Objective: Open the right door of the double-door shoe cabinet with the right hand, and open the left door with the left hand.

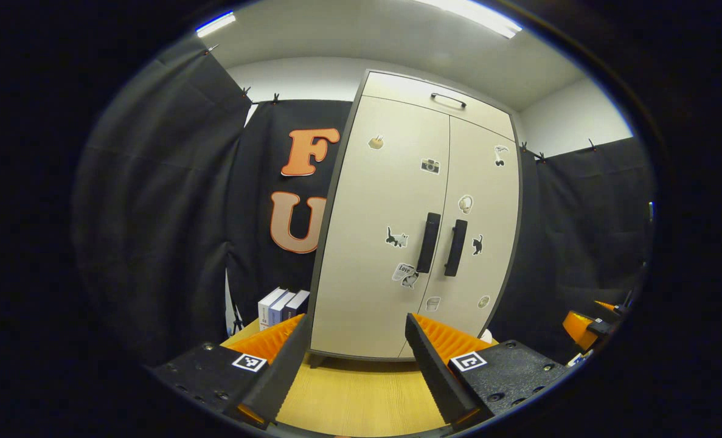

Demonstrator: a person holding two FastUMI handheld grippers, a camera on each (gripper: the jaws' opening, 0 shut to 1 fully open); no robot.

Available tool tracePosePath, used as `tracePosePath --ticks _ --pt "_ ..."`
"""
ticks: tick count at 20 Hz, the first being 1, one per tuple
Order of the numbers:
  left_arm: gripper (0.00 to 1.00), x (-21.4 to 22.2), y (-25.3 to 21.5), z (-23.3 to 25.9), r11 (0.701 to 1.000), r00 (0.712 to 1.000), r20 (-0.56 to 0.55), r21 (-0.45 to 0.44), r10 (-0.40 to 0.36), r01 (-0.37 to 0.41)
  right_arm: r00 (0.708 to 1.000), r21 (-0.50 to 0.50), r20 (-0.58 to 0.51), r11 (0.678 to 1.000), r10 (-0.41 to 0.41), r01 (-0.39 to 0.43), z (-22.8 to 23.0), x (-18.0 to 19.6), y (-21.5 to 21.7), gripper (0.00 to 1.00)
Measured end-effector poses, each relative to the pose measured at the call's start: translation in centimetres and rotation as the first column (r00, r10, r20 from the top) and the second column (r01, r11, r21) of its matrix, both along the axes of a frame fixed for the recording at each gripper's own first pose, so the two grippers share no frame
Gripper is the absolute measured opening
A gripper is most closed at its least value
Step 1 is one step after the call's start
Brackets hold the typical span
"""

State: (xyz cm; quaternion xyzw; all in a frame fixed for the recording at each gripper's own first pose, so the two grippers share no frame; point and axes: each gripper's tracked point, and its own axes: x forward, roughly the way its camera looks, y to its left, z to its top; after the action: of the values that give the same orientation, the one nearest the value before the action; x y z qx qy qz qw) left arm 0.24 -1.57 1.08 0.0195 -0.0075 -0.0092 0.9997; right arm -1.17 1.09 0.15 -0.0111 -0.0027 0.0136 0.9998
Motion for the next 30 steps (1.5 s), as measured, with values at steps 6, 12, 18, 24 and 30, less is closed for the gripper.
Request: tracePosePath --ticks 6,12,18,24,30 --pt "0.95 0.0 -1.0 0.0 1.000 1.000 -0.002 0.011 -0.014 0.014 1.000 -0.013 0.004 1.000 -0.002 0.002 0.2 -0.1 -0.5 0.97" --pt "0.95 -0.1 -1.1 0.0 1.000 1.000 -0.002 -0.001 -0.011 0.011 1.000 -0.021 0.007 1.000 0.012 -0.011 0.5 0.1 -0.1 0.97" --pt "0.95 0.1 -1.3 -0.3 1.000 1.000 -0.005 0.012 -0.010 0.010 0.998 -0.024 0.024 0.998 0.058 -0.057 2.6 1.7 2.0 0.98" --pt "0.95 0.2 -0.7 -0.8 1.000 1.000 -0.013 0.014 0.004 -0.004 0.990 -0.058 0.029 0.989 0.135 -0.134 4.7 5.5 6.8 0.98" --pt "0.95 1.0 0.2 -1.0 1.000 1.000 -0.020 0.020 0.021 -0.021 0.985 -0.044 0.019 0.984 0.173 -0.172 6.1 10.3 11.3 0.98"
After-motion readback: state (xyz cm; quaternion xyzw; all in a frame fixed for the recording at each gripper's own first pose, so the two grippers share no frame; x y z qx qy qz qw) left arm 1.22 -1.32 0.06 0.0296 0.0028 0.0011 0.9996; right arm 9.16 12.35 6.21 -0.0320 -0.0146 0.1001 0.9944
